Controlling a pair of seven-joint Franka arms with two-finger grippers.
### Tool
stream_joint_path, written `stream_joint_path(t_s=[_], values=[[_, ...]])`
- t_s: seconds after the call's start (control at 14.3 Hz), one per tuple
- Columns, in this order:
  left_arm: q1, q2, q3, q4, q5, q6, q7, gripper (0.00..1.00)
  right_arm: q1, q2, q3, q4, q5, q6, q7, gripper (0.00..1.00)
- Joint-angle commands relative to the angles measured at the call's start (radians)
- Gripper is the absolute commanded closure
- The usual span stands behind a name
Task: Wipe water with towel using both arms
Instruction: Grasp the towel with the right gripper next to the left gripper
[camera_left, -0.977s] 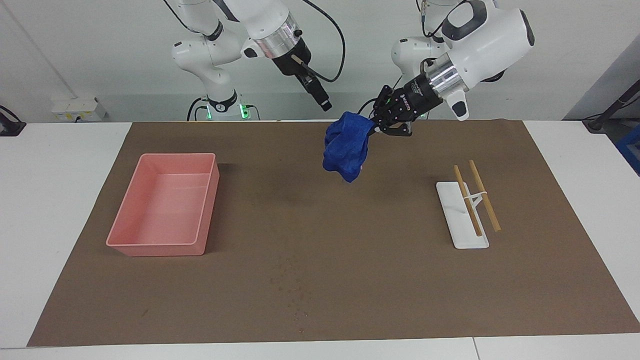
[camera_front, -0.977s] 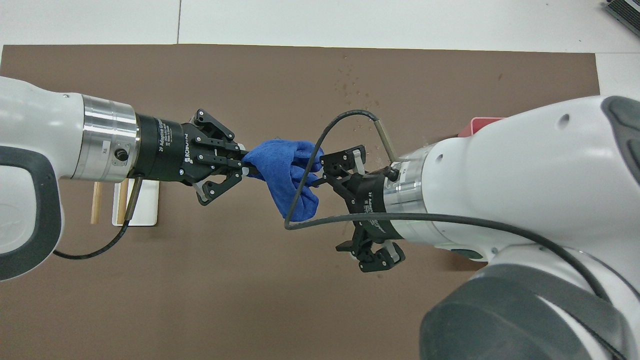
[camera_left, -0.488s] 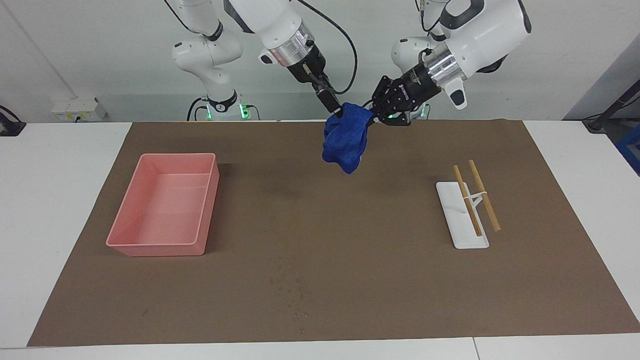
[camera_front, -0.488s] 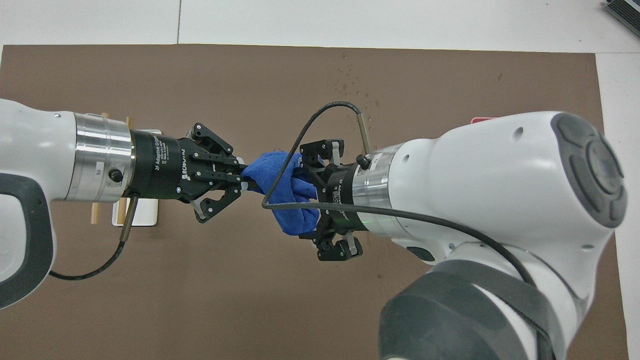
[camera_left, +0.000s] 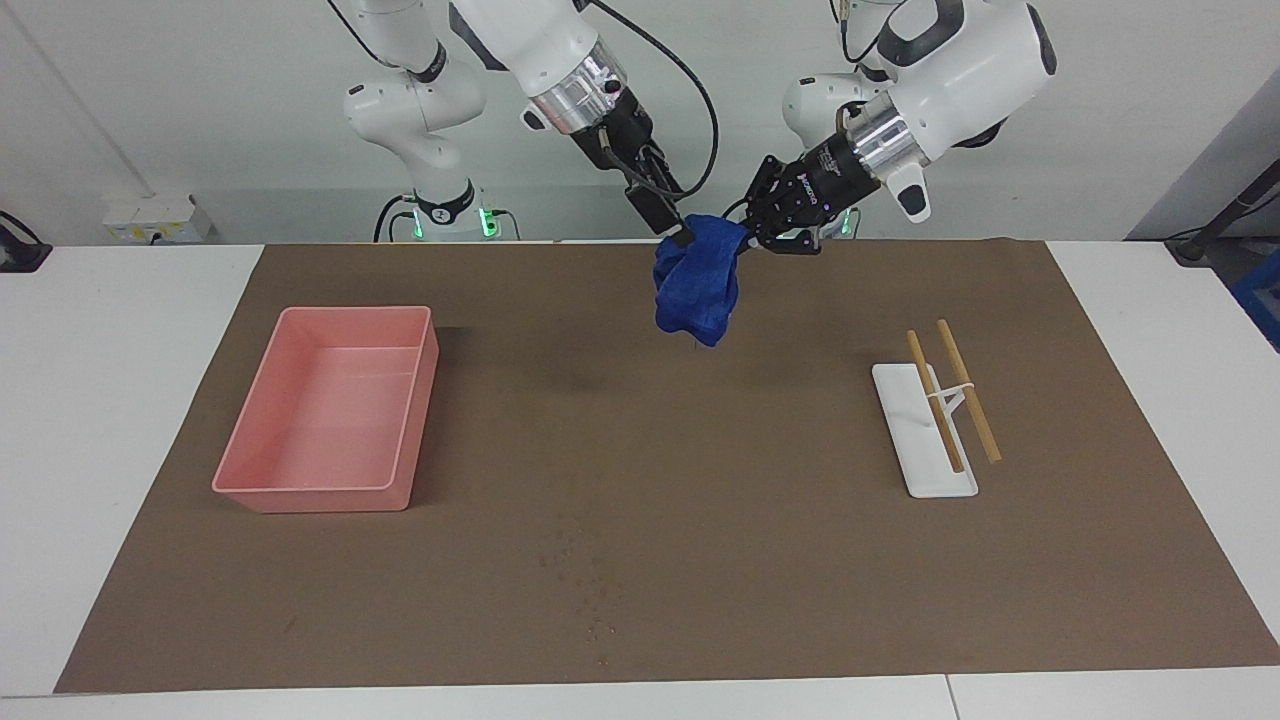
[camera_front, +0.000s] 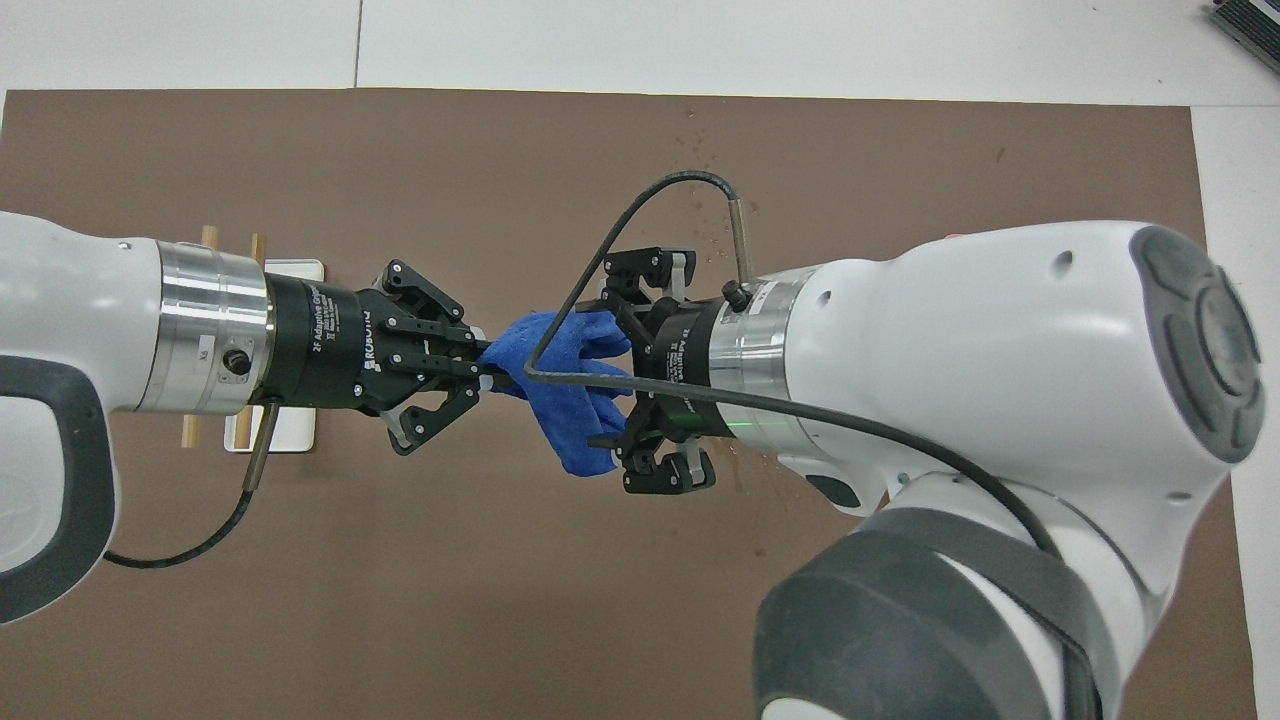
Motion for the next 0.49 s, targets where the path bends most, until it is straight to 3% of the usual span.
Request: stream_joint_path(t_s=[0.0, 0.21, 0.28, 0.35, 0.42], values=[[-0.012, -0.050, 0.008, -0.019, -0.021, -0.019, -0.014, 1.00, 0.020, 0.008, 0.001, -0.014, 0.010, 0.039, 0.023, 0.02], [-0.010, -0.066, 0.012, -0.007, -0.052, -0.024, -0.014, 1.00, 0.055, 0.008, -0.001, -0.051, 0.002, 0.051, 0.022, 0.02], [-0.010, -0.072, 0.010, -0.007, -0.053, -0.025, -0.016, 1.00, 0.054, 0.006, -0.001, -0.055, -0.001, 0.051, 0.015, 0.08], [-0.010, -0.076, 0.010, -0.007, -0.056, -0.036, -0.016, 1.00, 0.054, 0.008, -0.001, -0.052, -0.003, 0.054, 0.015, 0.23], [-0.010, -0.087, 0.012, -0.007, -0.058, -0.050, -0.013, 1.00, 0.054, 0.008, -0.001, -0.050, -0.013, 0.060, 0.015, 0.46]])
